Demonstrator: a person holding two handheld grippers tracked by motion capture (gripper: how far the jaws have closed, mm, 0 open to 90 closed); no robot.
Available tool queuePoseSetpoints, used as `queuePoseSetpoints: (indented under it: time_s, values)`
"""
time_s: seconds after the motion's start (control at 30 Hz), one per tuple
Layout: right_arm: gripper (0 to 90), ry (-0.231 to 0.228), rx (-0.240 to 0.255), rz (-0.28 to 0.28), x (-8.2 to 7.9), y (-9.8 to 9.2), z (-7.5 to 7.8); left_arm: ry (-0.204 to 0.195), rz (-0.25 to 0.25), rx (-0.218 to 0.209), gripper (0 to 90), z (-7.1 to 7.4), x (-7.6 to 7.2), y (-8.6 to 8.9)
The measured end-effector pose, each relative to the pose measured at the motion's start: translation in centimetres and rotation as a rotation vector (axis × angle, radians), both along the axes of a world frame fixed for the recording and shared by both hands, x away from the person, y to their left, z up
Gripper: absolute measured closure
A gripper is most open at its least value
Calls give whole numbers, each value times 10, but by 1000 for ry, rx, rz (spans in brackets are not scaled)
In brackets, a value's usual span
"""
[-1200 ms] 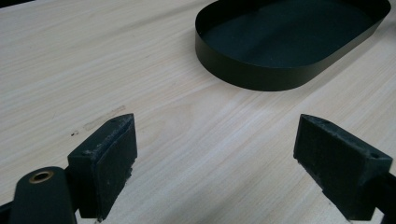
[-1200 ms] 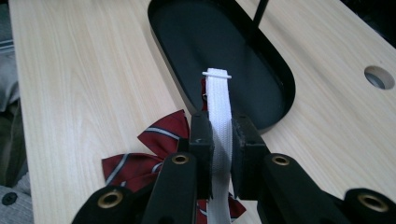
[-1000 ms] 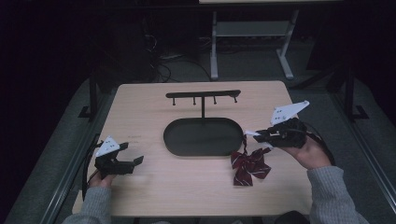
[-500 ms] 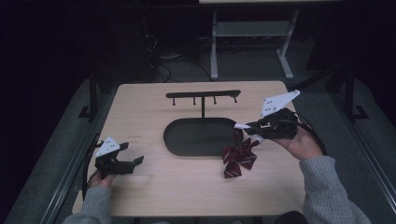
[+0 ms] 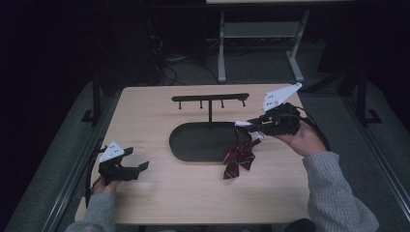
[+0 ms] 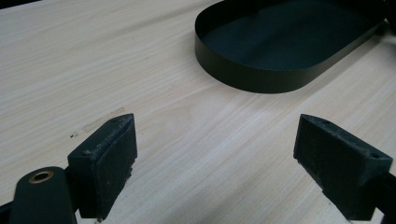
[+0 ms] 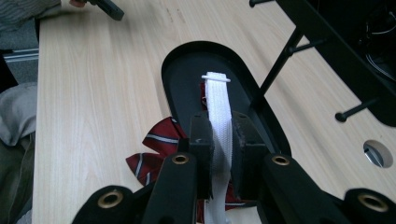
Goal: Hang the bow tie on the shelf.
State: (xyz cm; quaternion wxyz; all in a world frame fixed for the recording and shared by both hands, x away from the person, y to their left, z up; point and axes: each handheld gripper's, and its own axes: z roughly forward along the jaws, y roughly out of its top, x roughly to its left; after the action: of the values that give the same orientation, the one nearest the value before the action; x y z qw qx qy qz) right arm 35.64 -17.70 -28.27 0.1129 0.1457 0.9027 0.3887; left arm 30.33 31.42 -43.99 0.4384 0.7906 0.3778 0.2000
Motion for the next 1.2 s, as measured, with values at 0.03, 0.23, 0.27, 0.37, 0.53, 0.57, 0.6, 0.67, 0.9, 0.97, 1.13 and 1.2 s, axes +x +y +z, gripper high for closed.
queuePoseSetpoints:
  time_s: [0.03,0.23,0.27,0.37,0.53,0.57,0.6,0.67,0.9,0.97,1.13,1.2]
  values:
    - [803,7,9,5,3,2,2,-1,0,-1,130,0,0,0]
    - [803,7,9,16,8,8,6,1,9,-4,130,0,1,1]
    - [803,9,9,16,9,9,7,1,9,-4,130,0,1,1]
    - [803,8,8,22,15,13,9,-1,10,0,130,0,1,2]
    - [803,7,25,24,20,15,13,0,11,-4,130,-1,2,2]
    - [803,4,30,27,22,17,16,-1,11,-4,130,-1,2,2]
    - [803,4,30,27,22,17,16,-2,11,-4,130,0,1,2]
    - [803,2,40,32,24,18,18,-2,10,-6,130,0,1,2]
    - [803,2,35,40,31,27,25,-6,6,-7,130,0,0,2]
    - [803,-2,28,40,34,29,26,-3,3,-7,130,0,0,1]
    - [803,-6,16,47,36,36,29,-5,2,-10,130,0,0,1]
    - [803,-10,15,53,38,39,30,-6,1,-7,130,1,0,1]
